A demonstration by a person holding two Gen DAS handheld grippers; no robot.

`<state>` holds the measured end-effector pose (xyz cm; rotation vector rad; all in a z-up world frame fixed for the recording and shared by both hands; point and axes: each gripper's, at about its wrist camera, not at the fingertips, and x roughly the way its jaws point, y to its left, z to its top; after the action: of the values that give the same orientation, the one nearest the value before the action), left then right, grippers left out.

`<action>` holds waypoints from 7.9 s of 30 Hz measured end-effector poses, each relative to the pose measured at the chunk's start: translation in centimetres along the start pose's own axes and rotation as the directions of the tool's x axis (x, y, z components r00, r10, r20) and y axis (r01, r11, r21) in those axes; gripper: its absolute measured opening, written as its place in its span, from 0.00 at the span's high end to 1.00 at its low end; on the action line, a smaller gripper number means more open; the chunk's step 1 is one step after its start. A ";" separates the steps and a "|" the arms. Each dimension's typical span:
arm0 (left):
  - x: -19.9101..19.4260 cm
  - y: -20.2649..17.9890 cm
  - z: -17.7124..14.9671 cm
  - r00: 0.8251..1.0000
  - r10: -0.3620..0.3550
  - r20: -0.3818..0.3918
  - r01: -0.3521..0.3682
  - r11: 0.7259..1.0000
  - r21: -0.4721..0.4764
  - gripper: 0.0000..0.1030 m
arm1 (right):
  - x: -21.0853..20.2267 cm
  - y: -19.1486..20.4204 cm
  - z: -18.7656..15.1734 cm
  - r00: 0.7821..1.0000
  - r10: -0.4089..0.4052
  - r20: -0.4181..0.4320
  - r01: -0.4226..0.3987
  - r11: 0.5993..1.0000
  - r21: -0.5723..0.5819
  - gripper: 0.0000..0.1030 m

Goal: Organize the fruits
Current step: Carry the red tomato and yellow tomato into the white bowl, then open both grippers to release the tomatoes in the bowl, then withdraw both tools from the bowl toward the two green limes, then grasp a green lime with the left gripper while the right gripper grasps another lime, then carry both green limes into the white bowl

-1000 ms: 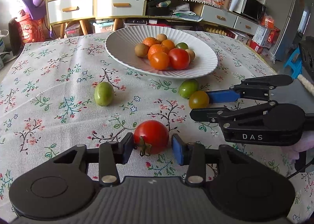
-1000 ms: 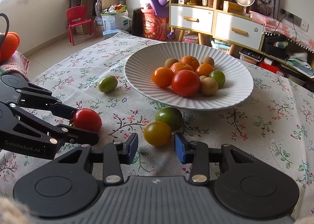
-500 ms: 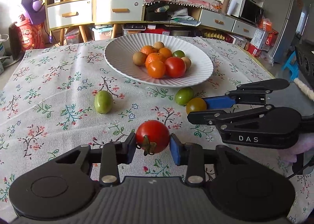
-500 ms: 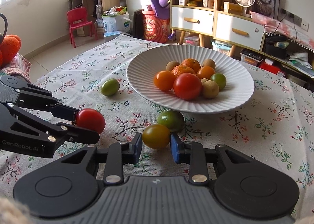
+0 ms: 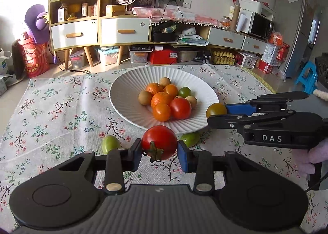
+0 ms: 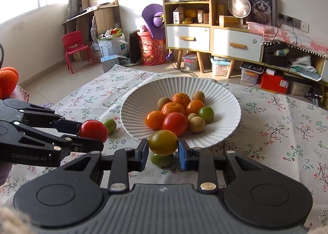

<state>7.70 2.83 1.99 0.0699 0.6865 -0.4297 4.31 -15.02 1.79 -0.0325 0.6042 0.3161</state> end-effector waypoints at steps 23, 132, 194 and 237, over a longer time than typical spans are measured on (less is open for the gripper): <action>5.9 2.9 4.5 0.996 -0.028 -0.086 0.021 0.997 -0.077 0.72 | 3.0 -4.5 2.0 0.998 -0.065 -0.004 0.065 0.998 -0.025 0.73; 2.8 2.2 -5.6 0.976 0.214 -0.027 -0.216 0.975 -0.056 0.07 | 2.2 2.9 -5.4 0.991 -0.118 -0.069 0.116 0.993 -0.030 0.01; 3.7 2.6 -3.3 0.986 0.165 0.024 -0.162 0.982 -0.094 0.72 | 3.3 1.8 -3.4 0.996 -0.083 -0.018 0.083 0.996 -0.020 0.70; 4.1 4.8 3.5 0.998 0.004 0.060 0.006 0.986 -0.167 0.72 | 2.6 -3.7 2.6 0.992 -0.115 0.059 0.111 0.991 0.074 0.70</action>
<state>14.56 5.03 1.72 -0.1019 0.6608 -0.3724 8.85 -17.54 2.22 0.0107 0.5484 0.1850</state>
